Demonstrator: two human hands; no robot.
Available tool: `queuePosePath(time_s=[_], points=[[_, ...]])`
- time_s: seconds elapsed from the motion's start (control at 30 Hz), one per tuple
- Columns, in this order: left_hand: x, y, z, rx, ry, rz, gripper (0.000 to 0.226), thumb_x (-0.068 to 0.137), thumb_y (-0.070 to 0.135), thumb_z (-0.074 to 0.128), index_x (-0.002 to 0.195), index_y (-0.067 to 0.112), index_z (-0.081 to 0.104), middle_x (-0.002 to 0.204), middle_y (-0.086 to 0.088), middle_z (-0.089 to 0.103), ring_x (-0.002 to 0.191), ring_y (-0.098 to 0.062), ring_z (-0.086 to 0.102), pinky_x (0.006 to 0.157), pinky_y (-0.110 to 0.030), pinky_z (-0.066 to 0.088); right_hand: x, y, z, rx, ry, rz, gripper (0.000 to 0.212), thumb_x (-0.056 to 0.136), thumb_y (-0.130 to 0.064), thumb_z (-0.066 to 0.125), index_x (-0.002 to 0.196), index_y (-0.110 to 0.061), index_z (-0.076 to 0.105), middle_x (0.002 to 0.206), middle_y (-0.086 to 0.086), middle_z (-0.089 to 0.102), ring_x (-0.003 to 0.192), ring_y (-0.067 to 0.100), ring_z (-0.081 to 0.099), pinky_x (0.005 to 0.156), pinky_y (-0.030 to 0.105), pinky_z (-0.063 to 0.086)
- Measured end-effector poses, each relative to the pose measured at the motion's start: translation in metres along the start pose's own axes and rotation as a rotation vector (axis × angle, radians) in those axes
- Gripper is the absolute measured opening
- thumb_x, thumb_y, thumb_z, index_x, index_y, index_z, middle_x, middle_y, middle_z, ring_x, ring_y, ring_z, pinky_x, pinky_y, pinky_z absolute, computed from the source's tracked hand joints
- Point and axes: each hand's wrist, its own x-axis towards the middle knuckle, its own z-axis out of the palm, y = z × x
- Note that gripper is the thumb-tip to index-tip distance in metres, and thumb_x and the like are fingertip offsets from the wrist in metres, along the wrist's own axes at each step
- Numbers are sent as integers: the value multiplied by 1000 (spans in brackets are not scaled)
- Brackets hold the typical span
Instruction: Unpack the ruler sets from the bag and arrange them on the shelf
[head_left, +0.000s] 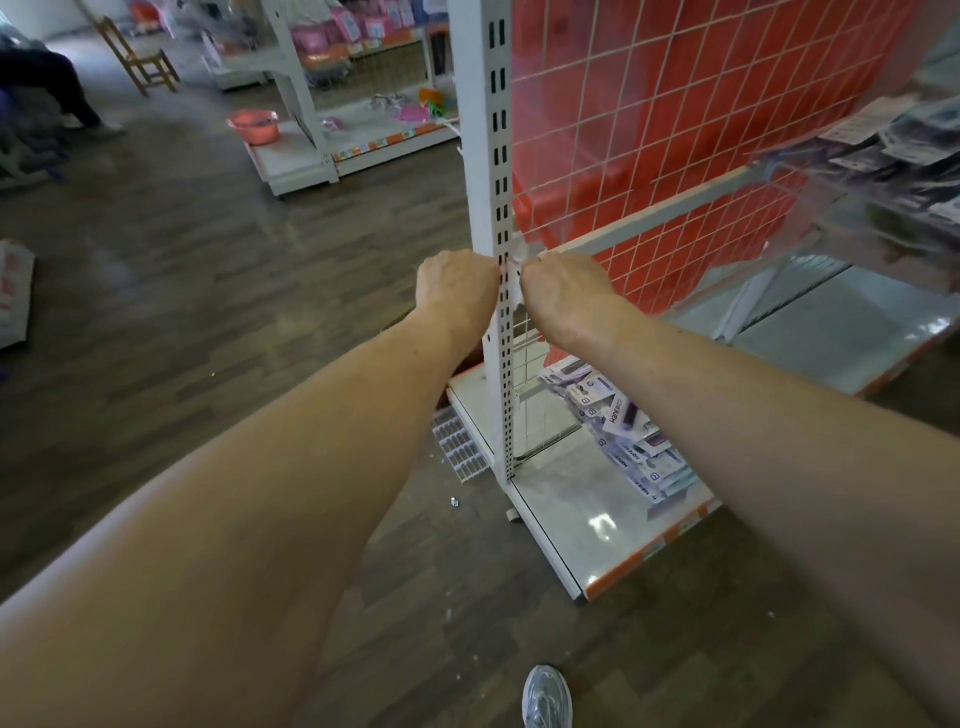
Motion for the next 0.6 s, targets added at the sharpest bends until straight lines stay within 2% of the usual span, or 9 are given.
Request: queuePosePath(time_s=[0.23, 0.43, 0.6], points=[[-76, -70, -14, -19, -1, -146, 28, 95, 3, 47, 118, 7, 61, 116, -13, 64, 109, -32, 59, 82, -37, 47, -40, -80, -37, -57, -15, -156, 28, 93, -1, 43, 115, -4, 59, 119, 17, 61, 112, 33, 55, 81, 35, 41], [-149, -146, -21, 7, -7, -300, 32, 92, 0, 48, 120, 9, 61, 119, -12, 63, 110, -32, 59, 73, -34, 43, -68, -166, -70, 13, -49, -295, 32, 92, 1, 39, 115, -4, 60, 120, 15, 61, 115, 34, 53, 87, 38, 42], [-213, -212, -25, 17, -28, -446, 35, 91, 0, 49, 122, 10, 60, 123, -11, 62, 113, -31, 58, 81, -33, 46, -88, -243, -91, 43, -26, -414, 32, 96, -4, 39, 121, -7, 58, 124, 14, 59, 117, 31, 52, 91, 38, 43]])
